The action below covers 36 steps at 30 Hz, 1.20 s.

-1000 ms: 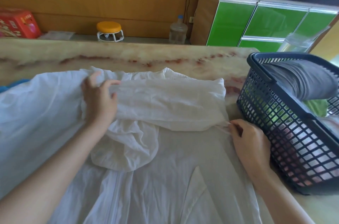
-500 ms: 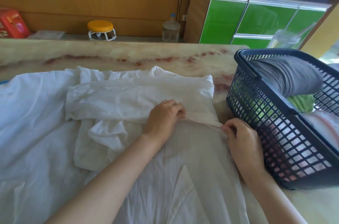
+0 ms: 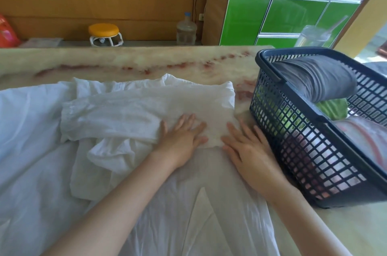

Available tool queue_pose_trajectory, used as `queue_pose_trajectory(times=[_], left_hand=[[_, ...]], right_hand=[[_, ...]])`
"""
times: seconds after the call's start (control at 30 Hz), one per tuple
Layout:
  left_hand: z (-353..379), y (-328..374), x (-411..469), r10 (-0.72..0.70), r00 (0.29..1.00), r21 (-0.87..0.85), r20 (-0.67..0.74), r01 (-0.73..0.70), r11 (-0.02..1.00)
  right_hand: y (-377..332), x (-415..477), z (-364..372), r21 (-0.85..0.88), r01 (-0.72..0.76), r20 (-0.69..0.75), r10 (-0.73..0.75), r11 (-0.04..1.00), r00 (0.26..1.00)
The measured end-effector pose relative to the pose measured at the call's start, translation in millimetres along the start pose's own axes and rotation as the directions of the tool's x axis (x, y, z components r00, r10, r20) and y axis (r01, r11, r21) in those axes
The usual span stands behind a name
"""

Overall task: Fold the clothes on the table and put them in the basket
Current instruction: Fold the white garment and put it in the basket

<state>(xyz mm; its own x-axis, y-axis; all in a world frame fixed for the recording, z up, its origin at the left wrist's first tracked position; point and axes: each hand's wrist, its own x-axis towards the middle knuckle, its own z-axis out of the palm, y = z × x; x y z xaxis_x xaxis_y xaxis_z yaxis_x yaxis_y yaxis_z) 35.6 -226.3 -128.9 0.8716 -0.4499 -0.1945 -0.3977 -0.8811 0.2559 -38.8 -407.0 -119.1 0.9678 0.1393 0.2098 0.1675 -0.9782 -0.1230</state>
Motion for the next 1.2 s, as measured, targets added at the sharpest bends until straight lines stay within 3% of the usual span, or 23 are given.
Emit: queue_pose_trajectory(times=[0.07,0.13,0.2,0.27,0.3,0.43,0.57,0.7,0.77,0.9,1.07,1.13,1.2], left_hand=[[2,-1,4,-0.026,1.0,-0.025,0.007,0.026,0.999],[-2,1,8,-0.058,0.992,-0.146,-0.114,0.041,0.988],[-7,5,13,-0.048,0.983,-0.114,-0.178,0.028,0.993],[-8,11,18,-0.018,0.988,-0.01,-0.152,0.017,1.0],[-7,12,21,-0.018,0.991,0.004,-0.134,0.018,1.0],[7,9,29,-0.076,0.995,0.061,-0.068,0.08,0.995],[18,5,29,-0.069,0.992,0.1,-0.11,0.08,0.992],[19,4,30,-0.063,0.991,0.074,-0.121,0.073,0.995],[19,5,30,-0.062,0.991,0.055,-0.122,0.069,0.996],[21,5,30,-0.059,0.983,0.038,-0.173,0.066,0.997],[26,4,31,-0.06,0.974,0.011,-0.22,0.064,0.998],[27,4,31,-0.066,0.973,0.003,-0.222,0.069,0.998],[27,4,31,-0.067,0.971,0.019,-0.228,0.073,0.997]], right_hand=[[-3,2,1,-0.078,-0.153,0.186,0.166,0.985,0.968],[-9,4,-6,-0.14,-0.222,0.211,0.248,0.965,0.945],[-18,13,-17,0.022,-0.302,0.146,0.296,0.953,0.944],[-16,35,-20,0.252,-0.3,0.017,0.305,0.92,0.952],[-12,51,-17,0.293,-0.266,-0.031,0.287,0.918,0.957],[10,124,2,0.313,-0.285,0.014,0.296,0.906,0.955],[36,172,17,0.498,-0.374,-0.052,0.457,0.782,0.888],[47,177,24,0.657,-0.285,-0.1,0.455,0.698,0.885],[49,180,24,0.629,-0.302,-0.12,0.474,0.716,0.872],[50,204,20,0.426,-0.377,-0.005,0.419,0.823,0.908],[60,211,32,0.037,-0.245,0.056,0.243,0.969,0.968],[64,206,37,-0.012,-0.197,0.007,0.197,0.98,0.98],[57,194,31,0.047,-0.181,-0.121,0.185,0.982,0.975]])
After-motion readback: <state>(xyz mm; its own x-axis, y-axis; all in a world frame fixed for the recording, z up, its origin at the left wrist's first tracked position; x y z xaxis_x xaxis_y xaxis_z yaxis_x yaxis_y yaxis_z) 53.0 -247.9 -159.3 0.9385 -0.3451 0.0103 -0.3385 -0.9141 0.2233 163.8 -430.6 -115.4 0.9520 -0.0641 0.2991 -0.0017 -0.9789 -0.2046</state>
